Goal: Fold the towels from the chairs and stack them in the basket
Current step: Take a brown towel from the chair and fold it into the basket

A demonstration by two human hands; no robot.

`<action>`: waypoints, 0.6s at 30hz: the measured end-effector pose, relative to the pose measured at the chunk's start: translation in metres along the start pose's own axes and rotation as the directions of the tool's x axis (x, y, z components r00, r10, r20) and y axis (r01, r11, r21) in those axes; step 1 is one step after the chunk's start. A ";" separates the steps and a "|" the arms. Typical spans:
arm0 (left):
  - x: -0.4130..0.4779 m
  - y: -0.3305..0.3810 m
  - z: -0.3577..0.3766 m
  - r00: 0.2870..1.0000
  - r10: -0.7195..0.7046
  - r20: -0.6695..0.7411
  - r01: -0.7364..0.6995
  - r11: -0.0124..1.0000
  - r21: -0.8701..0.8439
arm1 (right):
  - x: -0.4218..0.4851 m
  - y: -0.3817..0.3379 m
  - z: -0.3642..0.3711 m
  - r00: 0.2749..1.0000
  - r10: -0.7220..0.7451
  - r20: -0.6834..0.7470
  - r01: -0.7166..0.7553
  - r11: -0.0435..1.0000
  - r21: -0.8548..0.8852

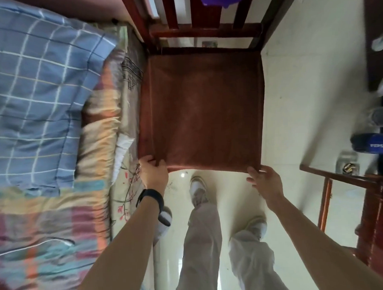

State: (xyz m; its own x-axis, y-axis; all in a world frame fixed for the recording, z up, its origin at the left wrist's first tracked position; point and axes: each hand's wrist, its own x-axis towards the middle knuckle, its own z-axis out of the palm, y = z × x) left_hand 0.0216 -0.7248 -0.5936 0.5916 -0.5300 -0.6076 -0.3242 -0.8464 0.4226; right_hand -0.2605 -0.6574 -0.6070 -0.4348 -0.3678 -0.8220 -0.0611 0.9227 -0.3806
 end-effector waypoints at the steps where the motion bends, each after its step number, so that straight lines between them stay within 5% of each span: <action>1: 0.001 0.001 -0.002 0.999 -0.026 0.021 0.026 1.000 -0.009 | -0.003 -0.002 -0.003 1.000 0.021 -0.014 -0.020 0.999 0.030; 6: 0.010 -0.005 -0.014 0.961 -0.110 0.252 0.125 0.991 -0.046 | -0.010 -0.011 -0.016 0.990 -0.022 -0.141 0.025 0.999 0.023; 13: -0.001 -0.007 -0.035 0.923 -0.181 0.339 0.176 0.983 0.045 | -0.021 -0.026 -0.038 0.999 0.048 -0.002 -0.048 0.992 0.114; 16: 0.001 0.013 -0.054 0.957 -0.031 0.287 0.025 0.999 0.024 | -0.035 -0.051 -0.045 0.999 -0.007 0.047 -0.010 0.938 0.345; 18: -0.004 0.037 -0.068 0.942 0.088 0.325 -0.030 0.983 -0.181 | -0.047 -0.076 -0.049 0.994 -0.093 0.053 0.055 0.866 0.496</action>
State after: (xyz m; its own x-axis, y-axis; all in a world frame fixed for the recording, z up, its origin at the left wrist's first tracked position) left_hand 0.0571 -0.7499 -0.5299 0.2886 -0.5909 -0.7533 -0.2029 -0.8067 0.5551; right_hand -0.2799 -0.7043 -0.5188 -0.3788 -0.4578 -0.8043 0.3693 0.7222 -0.5849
